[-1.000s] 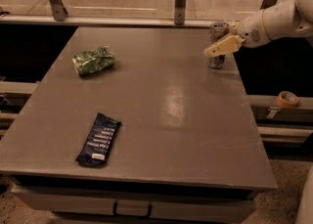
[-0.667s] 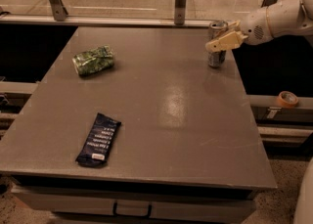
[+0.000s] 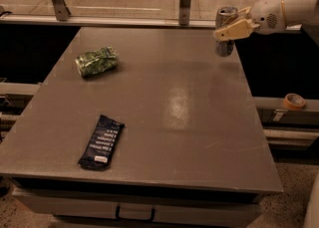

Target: Move redbull can near green can

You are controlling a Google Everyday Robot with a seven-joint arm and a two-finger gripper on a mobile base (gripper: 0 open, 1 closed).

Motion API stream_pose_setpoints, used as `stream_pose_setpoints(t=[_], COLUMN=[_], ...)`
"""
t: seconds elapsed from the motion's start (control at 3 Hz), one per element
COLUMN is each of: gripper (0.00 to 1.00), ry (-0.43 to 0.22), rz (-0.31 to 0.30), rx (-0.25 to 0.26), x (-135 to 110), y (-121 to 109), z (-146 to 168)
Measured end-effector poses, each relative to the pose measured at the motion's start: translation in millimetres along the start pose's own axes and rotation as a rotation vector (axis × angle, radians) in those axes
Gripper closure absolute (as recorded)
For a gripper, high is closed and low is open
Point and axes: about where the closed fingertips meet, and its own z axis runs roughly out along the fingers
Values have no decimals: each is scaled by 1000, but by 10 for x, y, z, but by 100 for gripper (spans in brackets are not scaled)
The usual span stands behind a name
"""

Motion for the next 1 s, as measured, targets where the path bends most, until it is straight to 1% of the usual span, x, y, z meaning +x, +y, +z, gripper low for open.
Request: stream_pose_setpoints(t=[0.33, 0.67, 1.0], gripper=[100, 100, 100], ry=[-18, -75, -128], rz=[8, -12, -42], rx=[-34, -107, -173], x=[-10, -227, -565], y=[107, 411, 759], z=[112, 427, 797])
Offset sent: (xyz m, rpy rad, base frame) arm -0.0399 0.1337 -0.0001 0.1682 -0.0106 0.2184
